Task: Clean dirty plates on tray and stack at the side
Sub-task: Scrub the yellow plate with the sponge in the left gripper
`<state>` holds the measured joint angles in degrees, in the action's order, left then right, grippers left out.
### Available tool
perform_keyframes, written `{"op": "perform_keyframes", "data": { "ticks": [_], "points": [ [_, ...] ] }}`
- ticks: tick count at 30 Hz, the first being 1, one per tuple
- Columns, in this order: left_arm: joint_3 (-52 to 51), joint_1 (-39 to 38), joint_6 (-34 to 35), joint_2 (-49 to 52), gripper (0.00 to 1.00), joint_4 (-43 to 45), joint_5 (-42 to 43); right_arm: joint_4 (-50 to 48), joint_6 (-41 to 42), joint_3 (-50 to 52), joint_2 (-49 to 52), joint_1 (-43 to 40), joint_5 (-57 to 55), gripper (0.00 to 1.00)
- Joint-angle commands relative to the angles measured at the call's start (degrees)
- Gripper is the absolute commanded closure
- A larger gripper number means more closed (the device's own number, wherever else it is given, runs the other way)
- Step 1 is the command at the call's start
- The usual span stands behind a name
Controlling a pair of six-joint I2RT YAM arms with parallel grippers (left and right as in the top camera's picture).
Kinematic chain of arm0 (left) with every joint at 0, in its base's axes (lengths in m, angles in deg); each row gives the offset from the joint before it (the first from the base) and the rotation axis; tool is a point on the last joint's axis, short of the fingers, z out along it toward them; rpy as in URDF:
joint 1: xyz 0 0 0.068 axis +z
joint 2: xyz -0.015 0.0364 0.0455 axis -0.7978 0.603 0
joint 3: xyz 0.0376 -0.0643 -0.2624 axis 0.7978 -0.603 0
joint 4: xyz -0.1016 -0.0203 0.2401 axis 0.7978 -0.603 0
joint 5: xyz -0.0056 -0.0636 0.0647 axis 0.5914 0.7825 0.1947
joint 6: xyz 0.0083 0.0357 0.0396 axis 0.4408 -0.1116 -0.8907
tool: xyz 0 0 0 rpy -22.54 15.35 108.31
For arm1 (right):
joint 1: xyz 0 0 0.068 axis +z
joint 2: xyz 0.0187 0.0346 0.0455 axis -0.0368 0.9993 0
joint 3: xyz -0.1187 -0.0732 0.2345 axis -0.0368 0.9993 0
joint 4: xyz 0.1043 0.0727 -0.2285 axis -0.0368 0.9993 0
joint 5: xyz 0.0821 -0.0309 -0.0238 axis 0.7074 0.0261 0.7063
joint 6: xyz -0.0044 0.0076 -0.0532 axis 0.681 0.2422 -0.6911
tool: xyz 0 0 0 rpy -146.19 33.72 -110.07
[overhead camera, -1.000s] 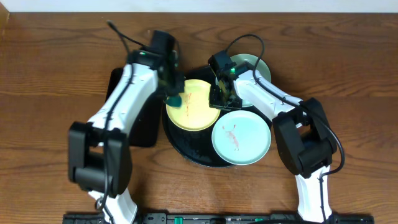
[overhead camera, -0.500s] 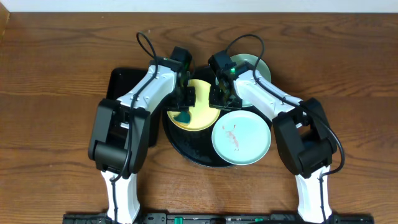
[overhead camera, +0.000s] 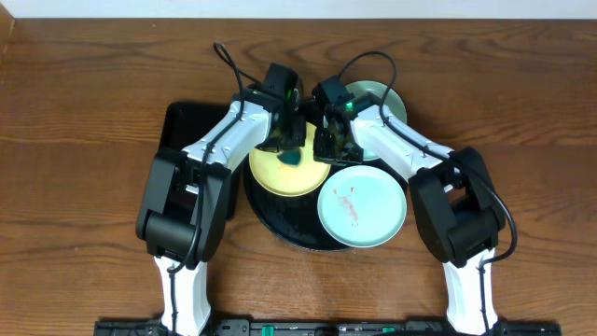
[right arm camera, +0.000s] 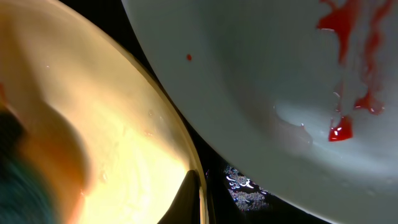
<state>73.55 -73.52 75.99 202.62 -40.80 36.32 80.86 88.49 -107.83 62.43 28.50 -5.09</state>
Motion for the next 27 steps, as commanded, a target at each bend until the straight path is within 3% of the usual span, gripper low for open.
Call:
{"op": "perform_keyframes", "data": {
  "ticks": [1, 4, 8, 11, 15, 19, 24, 27],
  "points": [
    [-0.1, 0.1, 0.1, 1.1, 0.92, 2.0, -15.4, -0.8, 0.3, 0.1, 2.3, 1.0, -1.6, 0.99],
    [-0.1, 0.0, 0.1, 1.1, 0.92, 2.5, -20.2, -0.8, 0.3, 0.1, 2.3, 1.0, -1.6, 0.99],
    [-0.1, 0.0, 0.1, 1.1, 0.93, -2.4, -17.8, -0.9, 0.3, 0.1, 2.3, 1.0, -1.6, 0.99],
    [-0.1, 0.0, -0.2, 1.1, 0.92, -8.9, -10.9, -0.9, 0.3, 0.1, 2.3, 1.0, -1.6, 0.99],
    [-0.1, 0.0, -6.5, 1.1, 0.93, -15.4, 2.9, -1.0, 0.4, 0.1, 2.3, 1.0, -1.6, 0.99],
    [-0.1, -0.2, -10.8, 1.1, 0.93, -16.5, 13.5, -1.0, 0.4, 0.1, 2.3, 1.0, -1.6, 0.99],
    [-0.1, -0.3, -10.8, 1.1, 0.93, -9.7, 10.5, -1.0, 0.4, 0.1, 2.3, 1.0, -1.6, 0.99],
    [-0.1, -0.3, -10.7, 1.1, 0.93, -3.3, 2.8, -1.0, 0.4, 0.1, 2.3, 1.0, -1.6, 0.99]
  ]
}}
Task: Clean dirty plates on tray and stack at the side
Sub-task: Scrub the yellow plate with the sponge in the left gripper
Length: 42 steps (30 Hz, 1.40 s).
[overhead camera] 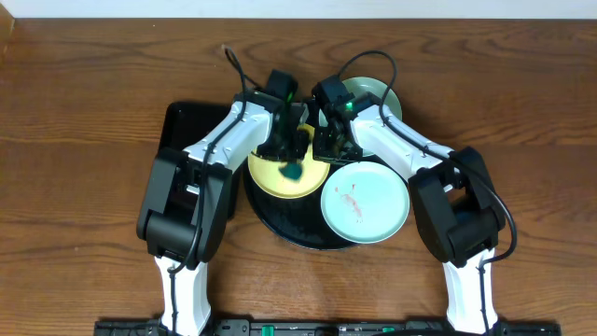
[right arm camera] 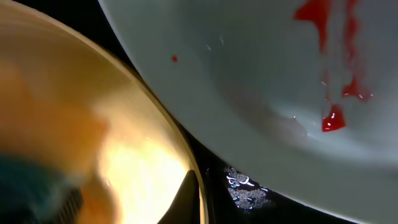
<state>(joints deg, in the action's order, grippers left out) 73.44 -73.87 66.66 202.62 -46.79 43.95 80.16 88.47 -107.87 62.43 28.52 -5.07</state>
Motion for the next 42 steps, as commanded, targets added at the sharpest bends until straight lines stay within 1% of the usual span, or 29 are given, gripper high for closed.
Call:
{"op": "perform_keyframes", "data": {
  "ticks": [1, 2, 5, 7, 10, 12, 14, 17, 18, 20, 22, 24, 29, 31, 33, 35, 37, 39, 42],
  "points": [
    [0.0, 0.1, -1.2, 1.1, 0.92, 4.2, -7.4, -0.3, 0.4, 0.2, 2.3, 1.0, -1.6, 0.99],
    [0.0, 0.1, -0.9, 1.1, 0.92, 6.8, -12.1, -0.3, 0.4, 0.2, 2.3, 1.0, -1.6, 0.99],
    [-0.1, 0.1, -0.9, 1.1, 0.93, 10.1, -17.4, -0.2, 0.4, 0.2, 2.3, 1.0, -1.6, 0.99],
    [-0.1, 0.1, -0.7, 1.1, 0.93, 10.2, -18.8, -0.3, 0.4, 0.2, 2.3, 1.0, -1.6, 0.99],
    [-0.1, 0.0, 0.5, 1.1, 0.92, 6.4, -18.7, -0.3, 0.4, 0.2, 2.3, 1.0, -1.6, 0.99],
    [-0.3, 0.0, 2.3, 1.1, 0.93, 2.9, -18.4, -0.3, 0.4, 0.2, 2.3, 1.0, -1.6, 0.99],
    [-0.3, 0.0, 2.5, 1.1, 0.93, -1.2, -17.8, -0.3, 0.4, 0.2, 2.3, 1.0, -1.6, 0.99],
    [-0.3, 0.0, 2.4, 1.1, 0.92, -7.5, -14.4, -0.3, 0.4, 0.2, 2.3, 1.0, -1.6, 0.99],
    [-0.3, 0.0, 1.6, 1.1, 0.93, -9.2, -12.6, -0.3, 0.4, 0.2, 2.3, 1.0, -1.6, 0.99],
    [-0.3, 0.0, -2.2, 1.1, 0.93, -10.9, -8.1, -0.3, 0.4, 0.2, 2.3, 1.0, -1.6, 0.99],
    [-0.3, 0.0, -5.3, 1.1, 0.93, -10.0, -4.9, -0.3, 0.4, 0.2, 2.3, 1.0, -1.6, 0.99],
    [-0.3, 0.0, -5.7, 1.1, 0.92, -6.9, -4.8, -0.3, 0.4, 0.2, 2.3, 1.0, -1.6, 0.99],
    [-0.3, 0.0, -5.7, 1.1, 0.92, 5.6, -4.9, -0.3, 0.4, 0.2, 2.3, 1.0, -1.6, 0.99],
    [-0.3, 0.0, -5.7, 1.1, 0.92, 10.3, -6.0, -0.2, 0.4, 0.2, 2.3, 1.0, -1.6, 0.99],
    [-0.3, 0.0, -5.4, 1.1, 0.92, 13.2, -9.2, -0.2, 0.4, 0.2, 2.3, 1.0, -1.6, 0.99],
    [-0.3, 0.0, -4.0, 1.1, 0.93, 13.6, -13.2, -0.2, 0.4, 0.2, 2.3, 1.0, -1.6, 0.99],
    [-0.6, 0.0, -2.3, 1.1, 0.93, 12.0, -16.5, -0.2, 0.2, 0.2, 2.3, 1.0, -1.6, 0.99],
    [-1.1, 0.0, -1.7, 1.1, 0.93, 9.1, -17.5, -0.3, 0.2, 0.2, 2.3, 1.0, -1.6, 0.99],
    [-1.1, 0.0, 0.4, 1.0, 0.93, 2.0, -17.1, -0.3, 0.2, 0.2, 2.3, 1.0, -1.6, 0.99]
  ]
}}
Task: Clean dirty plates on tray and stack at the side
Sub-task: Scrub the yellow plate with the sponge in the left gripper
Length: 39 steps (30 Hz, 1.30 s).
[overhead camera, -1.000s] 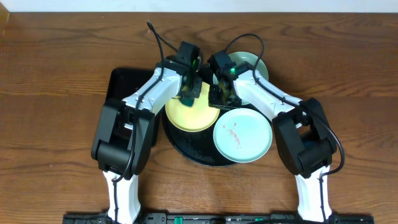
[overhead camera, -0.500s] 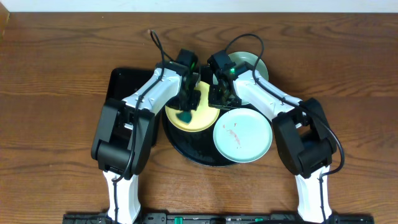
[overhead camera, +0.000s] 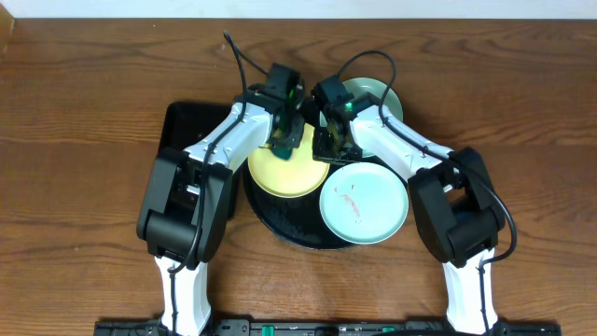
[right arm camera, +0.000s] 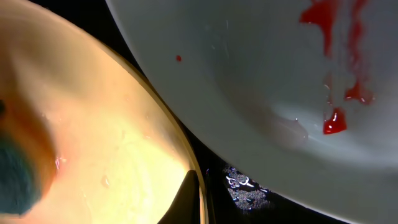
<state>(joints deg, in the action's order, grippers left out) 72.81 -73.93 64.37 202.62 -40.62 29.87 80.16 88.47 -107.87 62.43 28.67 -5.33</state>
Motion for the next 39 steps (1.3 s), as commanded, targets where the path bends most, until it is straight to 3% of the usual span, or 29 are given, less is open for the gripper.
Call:
{"op": "perform_keyframes", "data": {
  "ticks": [1, 6, 10, 12, 16, 22, 27, 33, 36, 39],
  "points": [
    [-0.4, 0.0, 4.1, 0.9, 0.93, -6.7, -2.5, -0.3, 0.2, 0.2, 2.3, 0.8, -1.4, 0.99],
    [-0.4, 0.0, 4.6, 0.1, 0.92, -15.2, 10.2, -0.3, 0.2, 0.2, 2.3, 0.8, -1.4, 0.99],
    [-0.4, 0.0, -2.2, 0.1, 0.92, -13.9, 27.6, -0.3, 0.2, 0.2, 2.3, 0.8, -1.4, 0.99],
    [-0.4, 0.0, -2.8, 0.1, 0.92, -11.0, 29.9, -0.3, 0.2, 0.2, 2.3, 0.8, -1.4, 0.99],
    [-0.4, 0.0, -2.7, 0.1, 0.93, -3.8, 24.5, -0.3, 0.2, 0.2, 2.3, 0.8, -1.4, 0.99],
    [-0.4, 0.1, 3.2, 0.4, 0.93, 3.8, -2.9, -0.3, 0.2, 0.2, 2.3, 0.8, -1.4, 0.99],
    [-0.5, 0.1, 3.4, 1.1, 0.93, 5.5, -15.1, -0.3, 0.2, 0.2, 2.3, 0.8, -1.4, 0.99],
    [-0.5, 0.0, 7.2, 1.1, 0.93, -4.1, -13.5, -0.3, 0.2, 0.2, 2.3, 0.8, -1.4, 0.99],
    [-0.5, 0.0, 6.3, 1.1, 0.93, -12.0, -6.1, -0.3, 0.2, 0.2, 2.3, 0.8, -1.4, 0.99],
    [-0.5, 0.0, 0.2, 1.1, 0.93, -16.9, 7.3, -0.3, 0.2, 0.2, 2.3, 0.8, -1.4, 0.99]
  ]
}}
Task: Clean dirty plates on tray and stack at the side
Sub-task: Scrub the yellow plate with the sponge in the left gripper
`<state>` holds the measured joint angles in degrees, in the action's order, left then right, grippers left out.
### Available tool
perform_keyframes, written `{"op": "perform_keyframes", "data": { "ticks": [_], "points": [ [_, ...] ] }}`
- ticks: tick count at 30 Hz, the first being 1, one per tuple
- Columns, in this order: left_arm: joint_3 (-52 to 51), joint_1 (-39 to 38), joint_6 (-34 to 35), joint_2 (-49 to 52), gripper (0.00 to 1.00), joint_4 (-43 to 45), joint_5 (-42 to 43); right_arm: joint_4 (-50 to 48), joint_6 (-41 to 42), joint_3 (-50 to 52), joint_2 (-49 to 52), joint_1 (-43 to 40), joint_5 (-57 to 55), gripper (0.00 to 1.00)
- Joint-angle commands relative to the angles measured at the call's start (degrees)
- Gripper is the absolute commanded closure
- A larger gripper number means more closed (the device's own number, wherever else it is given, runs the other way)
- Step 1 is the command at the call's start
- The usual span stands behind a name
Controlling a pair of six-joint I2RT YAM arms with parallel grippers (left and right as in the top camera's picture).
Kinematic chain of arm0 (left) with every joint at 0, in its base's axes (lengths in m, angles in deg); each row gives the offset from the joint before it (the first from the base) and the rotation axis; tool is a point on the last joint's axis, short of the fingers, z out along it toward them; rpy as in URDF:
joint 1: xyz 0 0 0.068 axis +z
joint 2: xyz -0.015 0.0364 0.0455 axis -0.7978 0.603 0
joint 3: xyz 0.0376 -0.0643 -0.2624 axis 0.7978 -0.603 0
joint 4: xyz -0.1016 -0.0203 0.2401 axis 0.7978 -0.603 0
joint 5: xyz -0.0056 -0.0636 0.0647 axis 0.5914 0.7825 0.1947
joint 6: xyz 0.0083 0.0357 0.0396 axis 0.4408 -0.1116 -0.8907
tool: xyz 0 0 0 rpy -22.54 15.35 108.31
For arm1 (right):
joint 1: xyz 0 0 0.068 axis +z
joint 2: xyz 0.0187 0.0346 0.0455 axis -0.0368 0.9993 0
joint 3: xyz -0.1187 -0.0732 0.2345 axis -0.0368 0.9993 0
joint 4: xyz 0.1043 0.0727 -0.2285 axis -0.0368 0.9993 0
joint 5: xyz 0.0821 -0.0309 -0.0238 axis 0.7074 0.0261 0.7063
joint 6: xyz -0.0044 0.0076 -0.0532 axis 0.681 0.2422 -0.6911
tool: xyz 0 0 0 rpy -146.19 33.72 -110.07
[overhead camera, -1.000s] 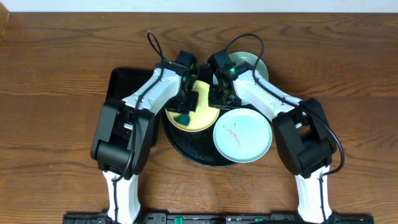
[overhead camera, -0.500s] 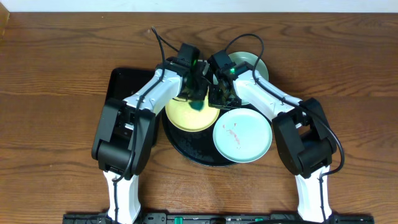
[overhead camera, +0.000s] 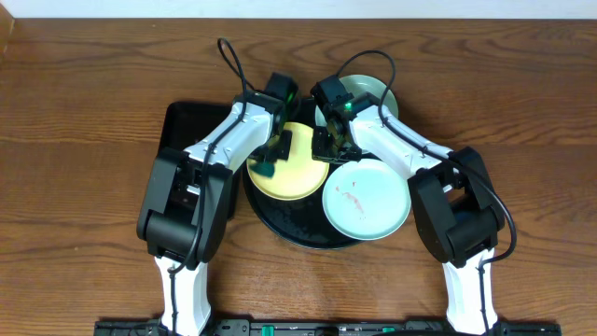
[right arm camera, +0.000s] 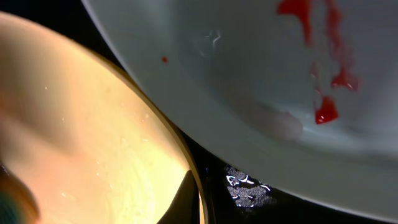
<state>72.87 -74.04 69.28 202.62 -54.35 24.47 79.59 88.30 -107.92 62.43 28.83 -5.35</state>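
Observation:
A yellow plate lies on the round black tray. My left gripper is shut on a dark teal sponge pressed on the plate's left part. At the plate's right rim my right gripper is shut; one finger lies on the yellow plate. A pale green plate with red stains sits at the tray's right. The sponge barely shows in the right wrist view.
A second pale green plate lies on the table behind the tray, under the right arm. A black rectangular tray sits at the left. Brown wooden table surrounds everything.
The sponge in my left gripper has moved from the yellow plate's far edge to its left part. The right gripper stays at the rim. The stained plate has shifted slightly.
The sponge was on the middle of the yellow plate, then nearer its front, then at its far edge, and now on its left. My right gripper has held the plate's right rim throughout. The stained plate has kept its red marks.

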Motion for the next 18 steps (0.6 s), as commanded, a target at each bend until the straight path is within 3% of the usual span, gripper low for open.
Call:
{"op": "perform_keyframes", "data": {
  "ticks": [1, 3, 5, 10, 14, 18],
  "points": [
    [-0.6, 0.2, -6.9, 1.1, 0.93, -3.8, 17.2, 0.2, 0.4, 0.2, 2.3, 0.7, -1.3, 0.99],
    [-0.6, 0.2, -12.3, 1.1, 0.93, -3.6, 27.1, 0.2, 0.4, 0.2, 2.3, 0.7, -1.3, 0.99],
    [-0.6, 0.2, -14.8, 1.1, 0.92, -1.4, 31.2, 0.2, 0.4, 0.2, 2.3, 0.7, -1.3, 0.99],
    [-0.6, 0.2, -14.7, 1.1, 0.92, 9.4, 28.9, 0.3, 0.4, 0.2, 2.3, 0.7, -1.3, 0.99],
    [-0.6, 0.2, -12.3, 1.1, 0.93, 16.3, 16.9, 0.3, 0.4, 0.2, 2.3, 0.7, -1.3, 0.99],
    [-0.6, 0.2, -2.1, 1.1, 0.93, 17.9, -4.6, 0.3, 0.4, 0.2, 2.3, 0.7, -1.3, 0.99]
  ]
}}
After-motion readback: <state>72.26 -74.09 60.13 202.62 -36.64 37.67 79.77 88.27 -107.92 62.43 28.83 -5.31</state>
